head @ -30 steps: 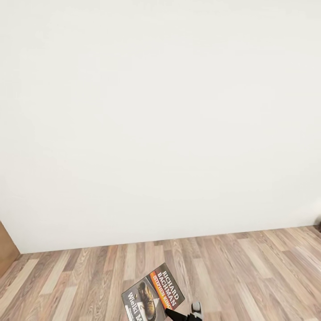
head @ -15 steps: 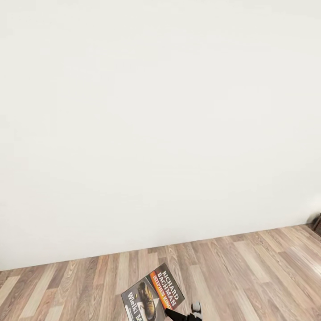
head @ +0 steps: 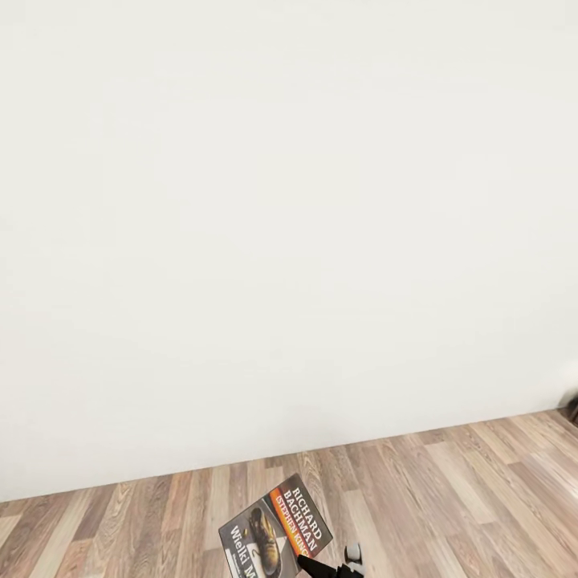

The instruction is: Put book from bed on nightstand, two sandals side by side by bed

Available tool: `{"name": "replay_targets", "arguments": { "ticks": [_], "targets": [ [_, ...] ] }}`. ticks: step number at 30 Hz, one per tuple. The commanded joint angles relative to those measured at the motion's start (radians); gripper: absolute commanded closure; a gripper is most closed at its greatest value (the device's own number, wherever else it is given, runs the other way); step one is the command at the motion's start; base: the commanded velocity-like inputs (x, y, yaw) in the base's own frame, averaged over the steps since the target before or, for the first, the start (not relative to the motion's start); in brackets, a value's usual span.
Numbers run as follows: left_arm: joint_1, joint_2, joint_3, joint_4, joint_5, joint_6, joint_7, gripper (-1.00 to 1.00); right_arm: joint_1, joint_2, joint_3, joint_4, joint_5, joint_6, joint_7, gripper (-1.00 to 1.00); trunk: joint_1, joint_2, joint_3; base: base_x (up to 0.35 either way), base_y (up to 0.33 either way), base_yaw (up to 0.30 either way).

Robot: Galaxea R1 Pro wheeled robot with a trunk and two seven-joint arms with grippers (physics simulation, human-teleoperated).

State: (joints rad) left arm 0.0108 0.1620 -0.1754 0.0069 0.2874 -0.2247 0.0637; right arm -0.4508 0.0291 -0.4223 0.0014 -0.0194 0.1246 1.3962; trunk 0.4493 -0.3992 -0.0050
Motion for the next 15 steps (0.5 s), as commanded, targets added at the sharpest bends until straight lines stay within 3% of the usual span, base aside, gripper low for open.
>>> {"name": "replay_targets", "arguments": {
  "ticks": [1, 9, 15],
  "targets": [
    [0.000, 0.000, -0.009, 0.001, 0.007, -0.004, 0.002, -1.00, 0.000, 0.000, -0.001, 0.000, -0.002, 0.010, 0.003, 1.00, 0.001, -0.001, -0.001, 0.168, 0.003, -0.002],
    [0.000, 0.000, -0.009, 0.001, 0.007, -0.004, 0.002, -1.00, 0.000, 0.000, -0.001, 0.000, -0.002, 0.010, 0.003, 1.00, 0.001, -0.001, -0.001, 0.169, 0.021, -0.019],
    [0.000, 0.000, -0.009, 0.001, 0.007, -0.004, 0.002, -1.00, 0.000, 0.000, -0.001, 0.000, -0.002, 0.010, 0.002, 1.00, 0.001, -0.001, -0.001, 0.189, 0.103, -0.182]
  ]
}}
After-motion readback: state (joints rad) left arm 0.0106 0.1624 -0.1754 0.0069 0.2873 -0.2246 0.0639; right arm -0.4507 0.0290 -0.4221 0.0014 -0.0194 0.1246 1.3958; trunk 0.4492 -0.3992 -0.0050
